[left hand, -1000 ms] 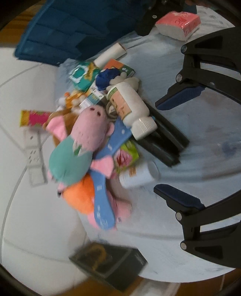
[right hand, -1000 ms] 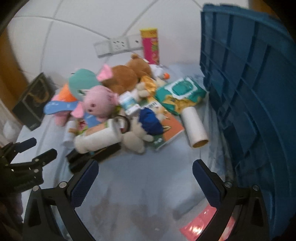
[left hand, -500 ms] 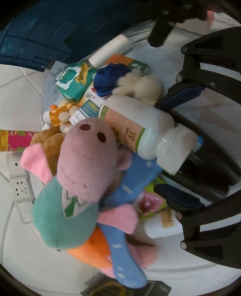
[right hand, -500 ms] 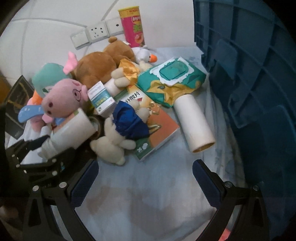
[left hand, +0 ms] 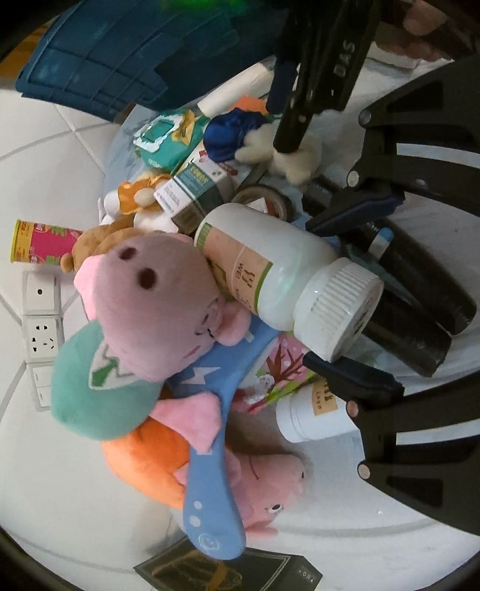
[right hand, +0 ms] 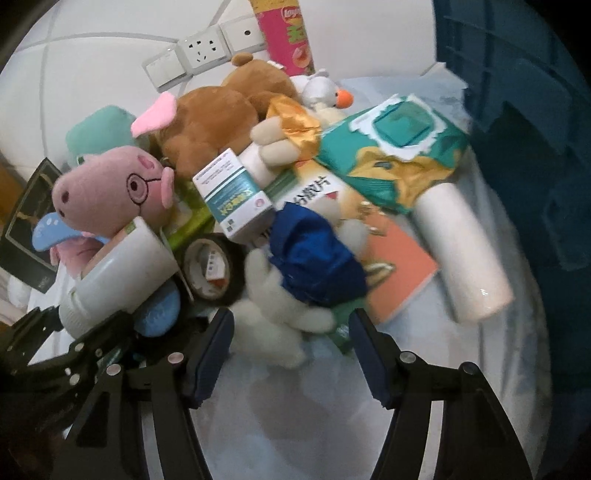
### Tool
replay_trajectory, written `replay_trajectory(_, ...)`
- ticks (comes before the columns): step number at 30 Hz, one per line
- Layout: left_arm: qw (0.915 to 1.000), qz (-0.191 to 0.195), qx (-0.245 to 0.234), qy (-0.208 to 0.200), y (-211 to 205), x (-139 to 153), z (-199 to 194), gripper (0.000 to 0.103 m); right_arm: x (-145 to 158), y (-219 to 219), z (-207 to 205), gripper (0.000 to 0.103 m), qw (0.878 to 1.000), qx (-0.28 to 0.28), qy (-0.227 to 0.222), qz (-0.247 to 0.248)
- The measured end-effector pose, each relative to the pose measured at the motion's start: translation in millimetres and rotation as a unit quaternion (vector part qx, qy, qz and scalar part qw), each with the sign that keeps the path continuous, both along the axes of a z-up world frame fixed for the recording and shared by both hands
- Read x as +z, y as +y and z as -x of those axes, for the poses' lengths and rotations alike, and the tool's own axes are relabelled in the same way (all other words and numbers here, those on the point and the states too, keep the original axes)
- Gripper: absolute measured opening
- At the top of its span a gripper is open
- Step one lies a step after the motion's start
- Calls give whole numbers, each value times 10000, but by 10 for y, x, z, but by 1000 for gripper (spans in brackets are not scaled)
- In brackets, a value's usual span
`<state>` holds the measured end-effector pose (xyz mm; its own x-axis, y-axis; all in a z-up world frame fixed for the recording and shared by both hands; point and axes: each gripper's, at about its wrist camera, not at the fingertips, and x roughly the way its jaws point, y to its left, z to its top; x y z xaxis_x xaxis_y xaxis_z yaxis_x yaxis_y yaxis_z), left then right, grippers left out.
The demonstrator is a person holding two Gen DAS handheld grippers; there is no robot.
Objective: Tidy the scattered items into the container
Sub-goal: 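Grasp the white plush bunny with blue bow with the right tool while the left approaches the white bottle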
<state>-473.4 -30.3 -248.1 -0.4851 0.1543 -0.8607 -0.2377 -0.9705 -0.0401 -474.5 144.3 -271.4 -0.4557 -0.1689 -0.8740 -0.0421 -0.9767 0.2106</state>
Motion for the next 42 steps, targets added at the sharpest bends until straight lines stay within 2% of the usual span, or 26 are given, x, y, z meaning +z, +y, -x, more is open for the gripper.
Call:
replay_trajectory(9, 10000, 29, -20, -79, 141, -132, 149, 63, -51, -125, 182, 65, 9993, -5, 136, -345)
replay_trajectory(11, 9999, 11, 7, -106, 141, -145, 121, 60, -45, -124, 133, 48, 9987, 60, 122, -494)
replay_trajectory(13, 9999, -16, -25, -116, 156, -109, 15, 55, -36, -117, 70, 47, 9978, 133, 95, -641)
replay_trajectory(17, 9998, -72, -89, -138, 188, -37, -198, 43, 1, 6, -183, 45, 9984, 100, -38, -560)
replay_trajectory(22, 9996, -122, -146, -195, 212, 5, -499, 43, 58, 12, -589, 45, 9983, 243, -149, -511)
replay_trajectory(27, 9995, -134, -76, -268, 68, 28, -794, 43, 151, -41, -887, 45, 9981, 348, -112, -495)
replay_trajectory(34, 9999, -129, 78, -23, 44, 296, -1055, 39, 358, -63, -1181, 45, 9972, 552, 113, -487)
replay_trajectory(36, 9998, -147, 111, 14, 8, 377, -1141, 33, 418, -69, -1265, 44, 9968, 610, 178, -485)
replay_trajectory(37, 9998, -175, 120, -3, -5, 403, -1185, 19, 452, -76, -1302, 44, 9966, 635, 199, -493)
replay_trajectory(42, 9994, -108, 135, -293, -53, 294, -1454, 17, 379, -96, -1423, 45, 9951, 859, -1, -498)
